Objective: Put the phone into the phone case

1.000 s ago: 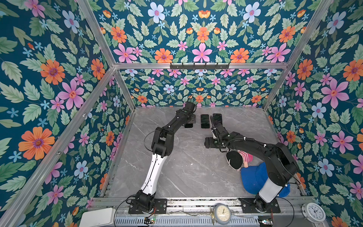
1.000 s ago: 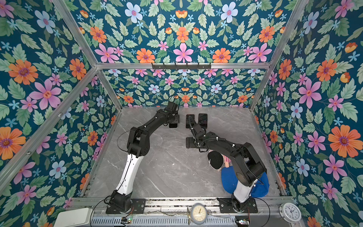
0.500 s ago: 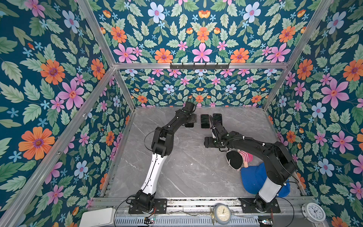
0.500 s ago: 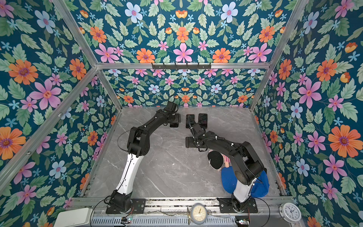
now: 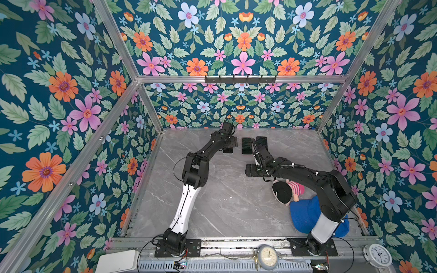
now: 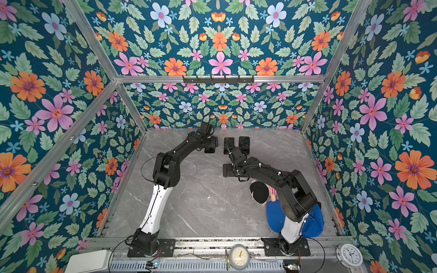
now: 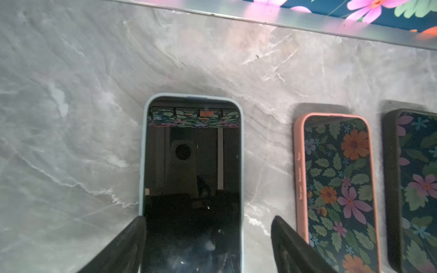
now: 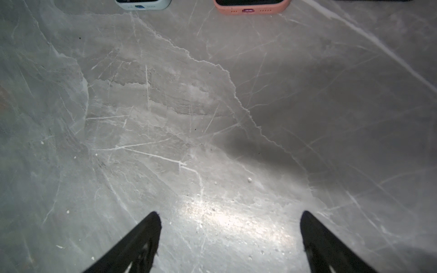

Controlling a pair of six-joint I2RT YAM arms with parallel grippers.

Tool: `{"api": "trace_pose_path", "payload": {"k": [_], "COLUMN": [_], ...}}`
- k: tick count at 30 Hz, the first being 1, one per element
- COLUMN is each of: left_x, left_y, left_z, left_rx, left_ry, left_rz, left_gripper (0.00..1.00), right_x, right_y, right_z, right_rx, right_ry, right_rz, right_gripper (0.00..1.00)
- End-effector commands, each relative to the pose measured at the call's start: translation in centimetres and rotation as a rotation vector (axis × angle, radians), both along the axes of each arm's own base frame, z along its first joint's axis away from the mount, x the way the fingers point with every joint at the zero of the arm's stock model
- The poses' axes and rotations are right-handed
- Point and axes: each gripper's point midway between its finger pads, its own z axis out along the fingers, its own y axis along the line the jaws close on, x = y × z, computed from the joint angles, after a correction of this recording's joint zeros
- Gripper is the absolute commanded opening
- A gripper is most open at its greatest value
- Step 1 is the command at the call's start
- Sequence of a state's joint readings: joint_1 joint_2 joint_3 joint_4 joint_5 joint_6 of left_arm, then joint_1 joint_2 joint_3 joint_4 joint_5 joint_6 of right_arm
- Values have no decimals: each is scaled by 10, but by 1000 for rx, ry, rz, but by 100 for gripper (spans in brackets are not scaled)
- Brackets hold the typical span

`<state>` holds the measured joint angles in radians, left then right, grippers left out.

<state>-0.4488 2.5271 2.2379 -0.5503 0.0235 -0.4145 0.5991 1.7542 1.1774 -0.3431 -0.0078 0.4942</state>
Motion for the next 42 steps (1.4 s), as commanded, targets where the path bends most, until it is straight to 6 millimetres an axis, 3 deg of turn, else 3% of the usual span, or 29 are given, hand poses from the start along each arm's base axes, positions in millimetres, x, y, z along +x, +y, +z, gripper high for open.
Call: {"api": "trace_pose_path", "payload": {"k": [1,5,8,13,15,18,19,20,21,23,26,27,29,31,35,37,39,42], "left_x": [2,-1,-15,-69,-87,-109,-120,-127,-138,-143,-161,-166,-178,-187,-194,-193,-193,-190], "left_y": [-2,-8,3,45,65,87,94,95,112,160,206,211,220,235,261,263,267,276], "left_z": [18,55,94,131,148,164,148,147,128,129,113,106,99,89,54,55,70,73], "left_rx": [-31,-76,-82,-60,-41,23,82,126,199,268,180,173,211,224,204,183,179,201], "left_ry": [-27,-72,-141,-235,-312,-495,-547,-616,-648,-751,-714,-673,-632,-611,-544,-577,-679,-726], "left_rz": [4,-19,-16,-15,6,-18,-59,-121,-96,51,83,61,46,58,103,130,160,192], "left_gripper": [84,84,85,98,100,100,100,100,100,93,87,87,88,90,90,90,91,91], "right_x": [0,5,15,36,42,53,58,62,65,67,61,57,48,42,30,21,12,11], "right_y": [-1,-11,-31,-97,-124,-165,-180,-194,-208,-227,-251,-255,-260,-254,-253,-247,-249,-255], "right_z": [5,28,69,125,134,129,122,117,109,95,77,70,65,69,77,71,68,68], "right_rx": [-2,-21,-73,-37,-127,-286,-325,-351,-373,-423,-414,-388,-325,-297,-264,-234,-233,-248], "right_ry": [-5,-105,-258,-549,-653,-674,-674,-677,-678,-681,-638,-610,-606,-712,-789,-753,-777,-780], "right_rz": [-6,-5,-27,-148,-199,-256,-284,-310,-326,-328,-357,-356,-365,-326,-326,-298,-317,-344], "right_gripper": [92,92,92,99,99,99,99,99,99,99,99,99,99,99,99,99,99,99]}}
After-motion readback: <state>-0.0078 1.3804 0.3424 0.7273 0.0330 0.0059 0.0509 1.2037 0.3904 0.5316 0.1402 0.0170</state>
